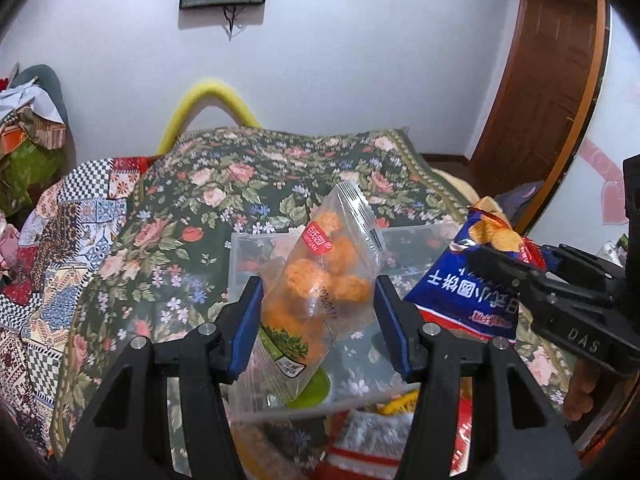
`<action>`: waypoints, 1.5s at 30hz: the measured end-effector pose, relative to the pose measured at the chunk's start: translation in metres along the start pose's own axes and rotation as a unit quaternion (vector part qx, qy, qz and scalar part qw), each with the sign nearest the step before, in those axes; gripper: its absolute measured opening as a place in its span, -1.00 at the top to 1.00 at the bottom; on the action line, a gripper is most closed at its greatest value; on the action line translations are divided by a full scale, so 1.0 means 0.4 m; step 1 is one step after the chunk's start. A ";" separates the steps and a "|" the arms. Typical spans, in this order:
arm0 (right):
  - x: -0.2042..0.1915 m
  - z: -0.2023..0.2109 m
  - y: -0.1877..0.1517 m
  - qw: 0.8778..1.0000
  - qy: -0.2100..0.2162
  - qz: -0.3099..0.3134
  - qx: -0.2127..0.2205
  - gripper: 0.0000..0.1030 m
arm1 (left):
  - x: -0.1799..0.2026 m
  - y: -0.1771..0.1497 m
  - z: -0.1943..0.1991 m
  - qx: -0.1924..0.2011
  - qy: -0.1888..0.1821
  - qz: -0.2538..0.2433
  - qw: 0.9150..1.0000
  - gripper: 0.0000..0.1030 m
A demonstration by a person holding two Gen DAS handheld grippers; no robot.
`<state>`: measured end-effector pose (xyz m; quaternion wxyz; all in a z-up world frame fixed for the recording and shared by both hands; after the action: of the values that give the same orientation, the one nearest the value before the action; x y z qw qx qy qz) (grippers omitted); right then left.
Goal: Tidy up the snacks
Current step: 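Lower puff bag and cracker packet into the clear box and release both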
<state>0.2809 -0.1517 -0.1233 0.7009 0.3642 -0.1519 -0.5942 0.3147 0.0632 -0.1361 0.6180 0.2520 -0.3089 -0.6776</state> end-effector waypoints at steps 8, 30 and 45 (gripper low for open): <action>-0.005 -0.111 -0.002 0.998 -0.004 0.012 -0.060 0.29 | -0.009 0.003 -0.116 -0.045 -0.003 -0.006 0.999 -0.08; -0.042 -0.057 0.003 0.996 -0.054 0.064 -0.041 -0.33 | -0.031 0.003 -0.069 -0.055 -0.014 0.025 0.998 -0.25; -0.049 0.180 -0.111 0.998 -0.032 0.047 -0.021 -0.34 | 0.012 -0.102 0.236 -0.003 0.009 0.000 1.000 -0.34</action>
<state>0.1975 -0.1583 -0.1001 0.7300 0.3228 -0.1788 -0.5752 0.2181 0.0705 -0.1014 0.6210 0.2563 -0.3016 -0.6765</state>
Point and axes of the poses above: each gripper's, at about its wrist camera, not at the fingertips, and z roughly against the way its jaws point, x to its right, y to its top, the point moved 1 cm from there along -z, roughly the way its jaws point, and after that the axes turned 7 degrees about -z, right-handed, at the moved point
